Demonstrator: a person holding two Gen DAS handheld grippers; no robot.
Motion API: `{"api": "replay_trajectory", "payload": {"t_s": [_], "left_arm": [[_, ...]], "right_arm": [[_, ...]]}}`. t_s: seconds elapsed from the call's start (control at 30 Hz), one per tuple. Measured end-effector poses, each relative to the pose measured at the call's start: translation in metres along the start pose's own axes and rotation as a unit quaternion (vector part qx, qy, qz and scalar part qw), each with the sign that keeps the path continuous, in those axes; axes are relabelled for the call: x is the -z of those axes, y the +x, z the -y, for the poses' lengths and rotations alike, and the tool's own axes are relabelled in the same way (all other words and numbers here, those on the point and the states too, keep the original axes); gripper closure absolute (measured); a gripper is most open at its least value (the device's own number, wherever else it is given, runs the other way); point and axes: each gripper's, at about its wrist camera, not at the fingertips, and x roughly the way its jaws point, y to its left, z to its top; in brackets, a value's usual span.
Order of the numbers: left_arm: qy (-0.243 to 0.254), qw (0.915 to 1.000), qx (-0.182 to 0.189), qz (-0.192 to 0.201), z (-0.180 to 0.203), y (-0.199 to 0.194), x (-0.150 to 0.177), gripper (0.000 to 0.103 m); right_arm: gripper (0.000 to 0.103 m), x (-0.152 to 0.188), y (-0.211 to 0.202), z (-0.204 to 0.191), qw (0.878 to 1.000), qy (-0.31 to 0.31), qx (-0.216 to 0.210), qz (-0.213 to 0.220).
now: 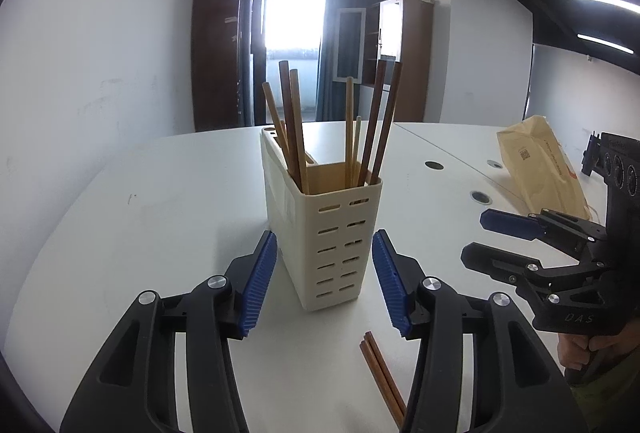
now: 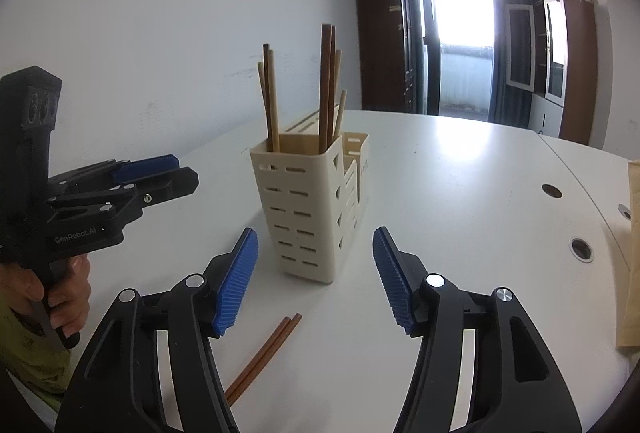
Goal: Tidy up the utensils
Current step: 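Move both open grippers down to the last dark brown chopsticks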
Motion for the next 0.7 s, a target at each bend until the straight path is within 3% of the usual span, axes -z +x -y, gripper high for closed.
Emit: {"api": "replay_trajectory", "payload": {"t_s": [0.1, 0.23, 0.7], "left_arm": [[0.002, 0.9999, -0.015, -0.004, -0.001, -0.003, 0.005, 0.052], [-0.011, 0.9999, -0.004, -0.011, -0.005, -0.007, 0.013, 0.049], [-0.016, 0.9988, -0.011, -0.045, -0.013, 0.002, 0.039, 0.045]], "right_arm": [[0.041, 0.006, 0.005, -0.003, 1.0, 0.001, -0.001, -0.013], [0.036, 0.016, 0.014, -0.008, 0.999, -0.002, -0.005, -0.036], [0.036, 0.053, 0.063, -0.01, 0.993, 0.006, 0.01, -0.12]]}}
